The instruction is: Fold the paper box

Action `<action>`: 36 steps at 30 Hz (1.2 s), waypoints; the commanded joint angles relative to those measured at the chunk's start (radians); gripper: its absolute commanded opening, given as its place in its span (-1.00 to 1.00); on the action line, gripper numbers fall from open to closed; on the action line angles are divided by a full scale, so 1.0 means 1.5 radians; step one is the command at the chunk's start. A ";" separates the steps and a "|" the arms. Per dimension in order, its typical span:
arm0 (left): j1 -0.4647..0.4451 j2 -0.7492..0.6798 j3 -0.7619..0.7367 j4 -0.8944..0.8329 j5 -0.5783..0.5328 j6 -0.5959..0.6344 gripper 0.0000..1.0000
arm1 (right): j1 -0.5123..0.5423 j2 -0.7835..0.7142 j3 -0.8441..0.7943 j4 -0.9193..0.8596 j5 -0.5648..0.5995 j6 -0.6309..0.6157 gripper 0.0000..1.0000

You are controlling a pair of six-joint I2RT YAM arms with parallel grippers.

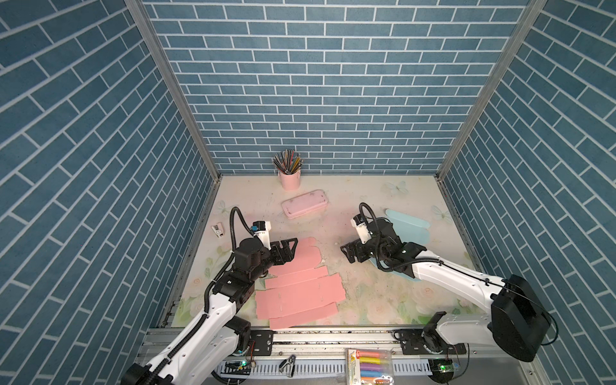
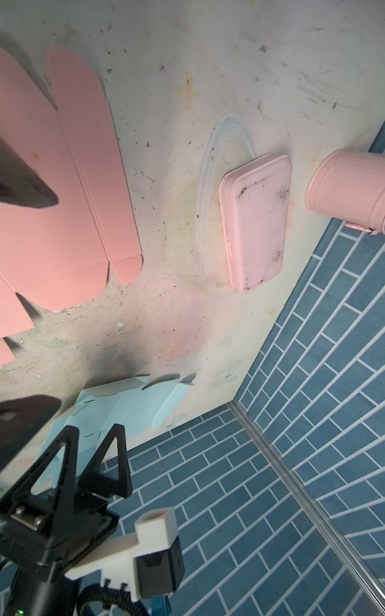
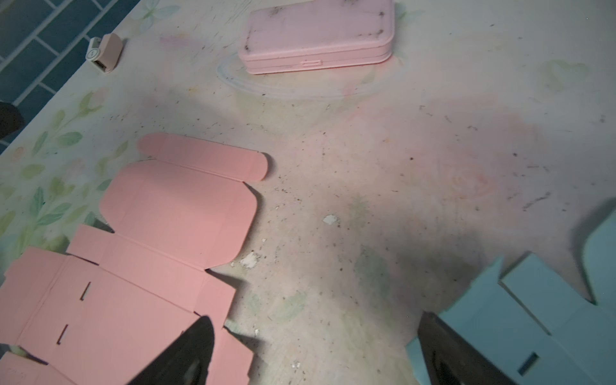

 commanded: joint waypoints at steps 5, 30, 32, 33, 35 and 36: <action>-0.003 0.020 -0.006 -0.007 0.020 -0.016 0.77 | 0.058 0.047 0.017 0.017 -0.056 0.055 0.82; -0.139 0.039 0.041 -0.010 -0.006 0.033 0.77 | 0.115 0.070 -0.122 0.075 -0.152 0.152 0.37; -0.143 0.036 0.040 -0.011 -0.008 0.033 0.77 | 0.115 0.080 -0.121 0.080 -0.158 0.153 0.34; -0.146 0.036 0.040 -0.008 -0.007 0.034 0.77 | 0.116 0.084 -0.122 0.081 -0.159 0.154 0.33; -0.150 0.032 0.041 -0.006 -0.005 0.036 0.77 | 0.115 0.092 -0.121 0.082 -0.161 0.154 0.29; -0.153 0.030 0.042 -0.006 -0.005 0.038 0.77 | 0.115 0.096 -0.120 0.083 -0.162 0.155 0.28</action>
